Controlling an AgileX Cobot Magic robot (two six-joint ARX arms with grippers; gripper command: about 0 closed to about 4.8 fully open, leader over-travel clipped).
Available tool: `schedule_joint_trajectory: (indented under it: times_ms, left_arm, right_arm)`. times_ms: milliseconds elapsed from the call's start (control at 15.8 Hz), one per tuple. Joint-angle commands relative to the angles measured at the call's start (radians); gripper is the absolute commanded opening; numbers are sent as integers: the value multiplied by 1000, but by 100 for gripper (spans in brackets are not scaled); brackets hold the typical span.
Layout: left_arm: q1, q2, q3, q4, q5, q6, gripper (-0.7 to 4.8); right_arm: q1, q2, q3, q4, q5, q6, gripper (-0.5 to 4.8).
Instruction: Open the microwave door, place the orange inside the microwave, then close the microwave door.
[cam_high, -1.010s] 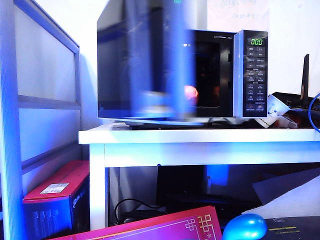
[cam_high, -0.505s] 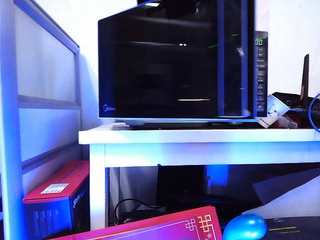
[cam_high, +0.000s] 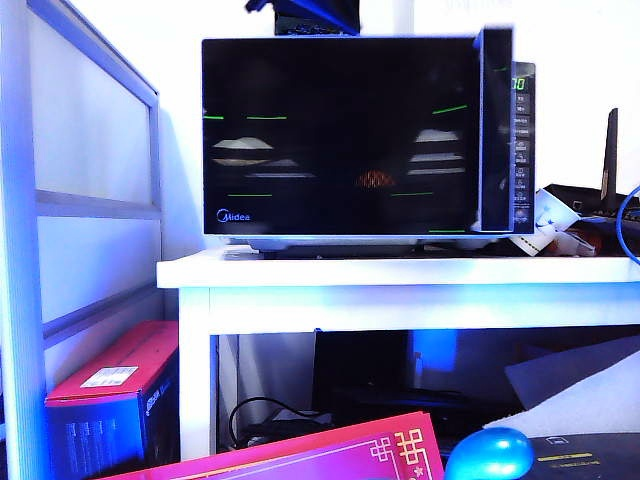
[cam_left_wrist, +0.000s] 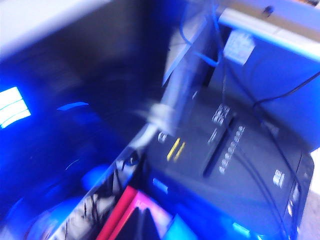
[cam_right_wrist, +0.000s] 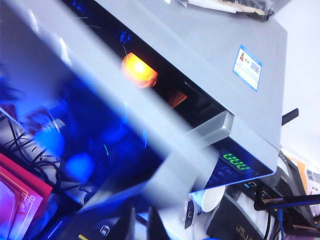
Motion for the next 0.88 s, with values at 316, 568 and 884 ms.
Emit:
schedule_joint_trajectory:
  times_ms: [316,568,884]
  left_arm:
    - [-6,29,5,180,6,0,-2]
    - [-29,79,5,326,3,0,-2]
    - [-51,151,5,411,-50,-3,-2]
  right_arm:
    - [2,-13,4,97,180,71,50]
    - [2,-31,4,164,168,84,50]
    - [2,-46,4,201,168,84,50]
